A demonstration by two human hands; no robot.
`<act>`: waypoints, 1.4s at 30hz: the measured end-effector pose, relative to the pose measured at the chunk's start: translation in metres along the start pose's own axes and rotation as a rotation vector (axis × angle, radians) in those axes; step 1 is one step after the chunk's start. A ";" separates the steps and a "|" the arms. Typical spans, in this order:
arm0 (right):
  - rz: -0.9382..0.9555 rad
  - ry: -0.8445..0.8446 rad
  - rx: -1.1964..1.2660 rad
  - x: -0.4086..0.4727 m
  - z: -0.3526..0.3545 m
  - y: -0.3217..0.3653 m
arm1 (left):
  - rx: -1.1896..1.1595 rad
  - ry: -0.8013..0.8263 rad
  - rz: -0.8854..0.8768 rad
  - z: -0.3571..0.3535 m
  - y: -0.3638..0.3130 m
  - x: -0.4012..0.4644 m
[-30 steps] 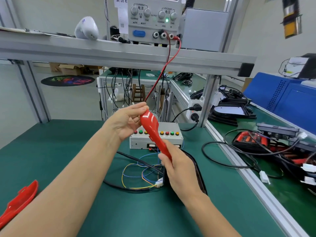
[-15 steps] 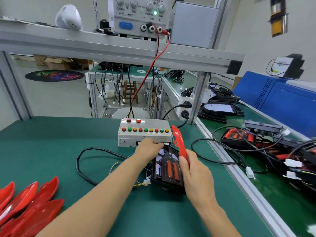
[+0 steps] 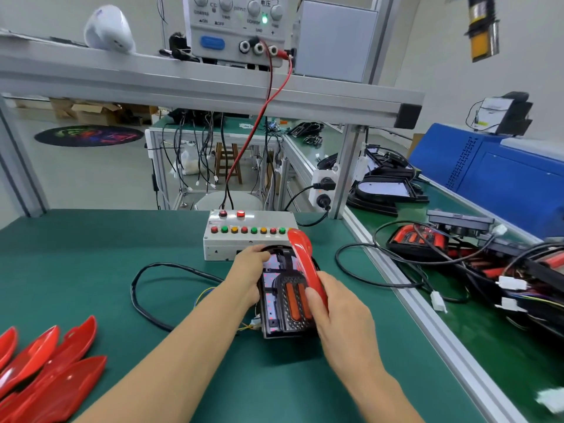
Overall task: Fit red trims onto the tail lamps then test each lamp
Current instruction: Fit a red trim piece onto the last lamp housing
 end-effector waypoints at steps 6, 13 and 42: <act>0.108 0.015 -0.106 -0.012 -0.004 0.026 | -0.340 0.029 0.023 0.000 0.005 -0.014; 0.188 -0.084 -0.363 -0.023 -0.009 0.051 | -0.382 -0.002 0.036 0.003 0.007 -0.025; -0.553 0.288 0.469 -0.047 -0.017 -0.025 | -0.487 -0.122 -0.175 0.031 -0.013 -0.034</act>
Point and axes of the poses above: each hand's wrist, its own x-axis towards the middle knuckle, its own z-axis out of the back of the hand, y = z × x, the point moved 7 cm from there along x, towards the middle knuckle, and after that the axes turned 7 degrees about -z, right-handed, at the moved point
